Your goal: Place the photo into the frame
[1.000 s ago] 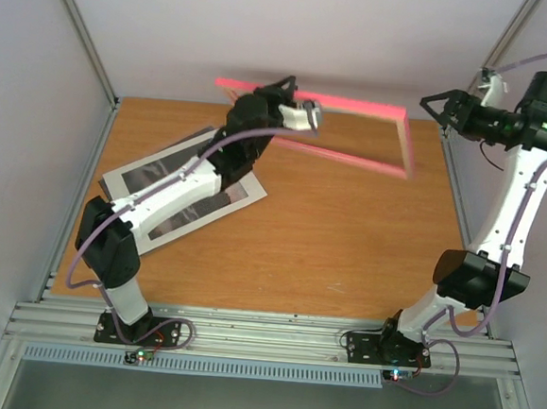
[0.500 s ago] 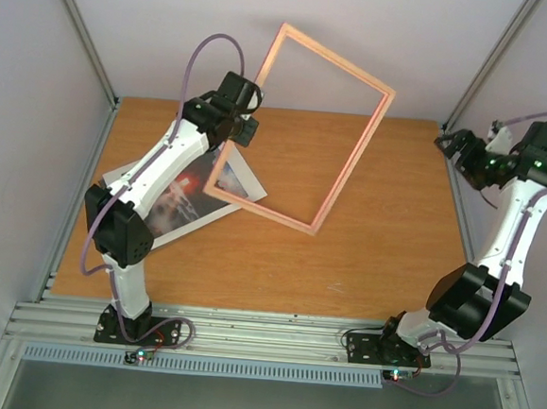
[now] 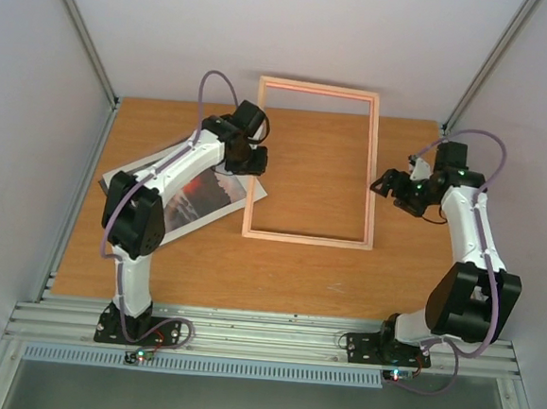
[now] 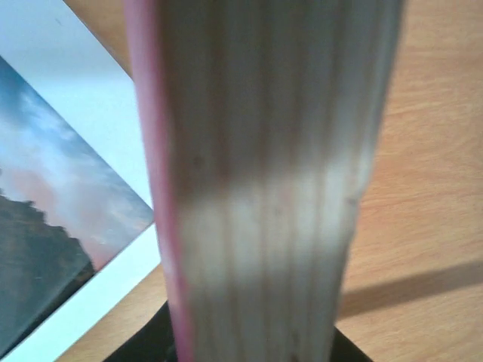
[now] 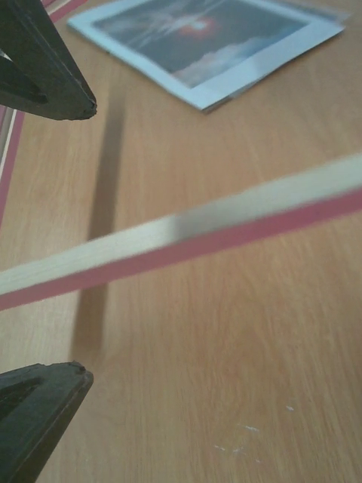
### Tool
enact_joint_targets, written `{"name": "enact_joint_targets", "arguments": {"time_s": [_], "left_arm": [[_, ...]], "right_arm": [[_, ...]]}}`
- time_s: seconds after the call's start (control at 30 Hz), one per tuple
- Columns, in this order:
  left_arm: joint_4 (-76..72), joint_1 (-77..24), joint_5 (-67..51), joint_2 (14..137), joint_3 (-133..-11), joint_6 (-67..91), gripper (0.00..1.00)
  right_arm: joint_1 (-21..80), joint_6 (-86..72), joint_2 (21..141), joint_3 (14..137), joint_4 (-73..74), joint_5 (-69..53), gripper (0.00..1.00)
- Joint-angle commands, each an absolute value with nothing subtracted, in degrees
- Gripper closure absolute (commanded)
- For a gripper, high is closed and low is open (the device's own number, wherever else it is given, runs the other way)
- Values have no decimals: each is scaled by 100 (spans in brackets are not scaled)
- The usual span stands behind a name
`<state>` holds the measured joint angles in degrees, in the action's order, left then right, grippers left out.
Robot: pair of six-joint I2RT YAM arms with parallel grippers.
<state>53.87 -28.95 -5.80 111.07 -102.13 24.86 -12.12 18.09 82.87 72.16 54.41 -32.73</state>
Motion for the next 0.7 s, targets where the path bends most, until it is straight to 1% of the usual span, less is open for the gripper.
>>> {"name": "enact_joint_targets", "arguments": {"time_s": [0.0,0.17,0.3,0.37,0.43,0.57,0.67], "left_arm": [[4661,-2883,-1382,11325,-10109,2983,100],[4559,-2883,-1507,11512,-10107,2882,100],[4479,-2883,-1736,11659,-10088,2858,100],[4441,-2883,-1816,11709,-10073,2865,100],[4417,-2883,-1870,11771,-10072,2857,100],[4403,-2883,-1793,11896,-10097,2823,99],[4451,-2883,-1483,12005,-10131,2789,100]], "right_arm": [[-877,2179,8509,7136,4986,-2488,14],[-654,2478,8988,7387,4776,-1959,17],[-486,2751,9603,7832,4608,-1605,19],[-446,2792,9970,8090,4636,-1531,21],[-427,2811,10329,8340,4693,-1587,25],[-347,2809,10614,8565,4661,-1480,43],[-255,2767,10651,8516,4621,-1292,57]]}}
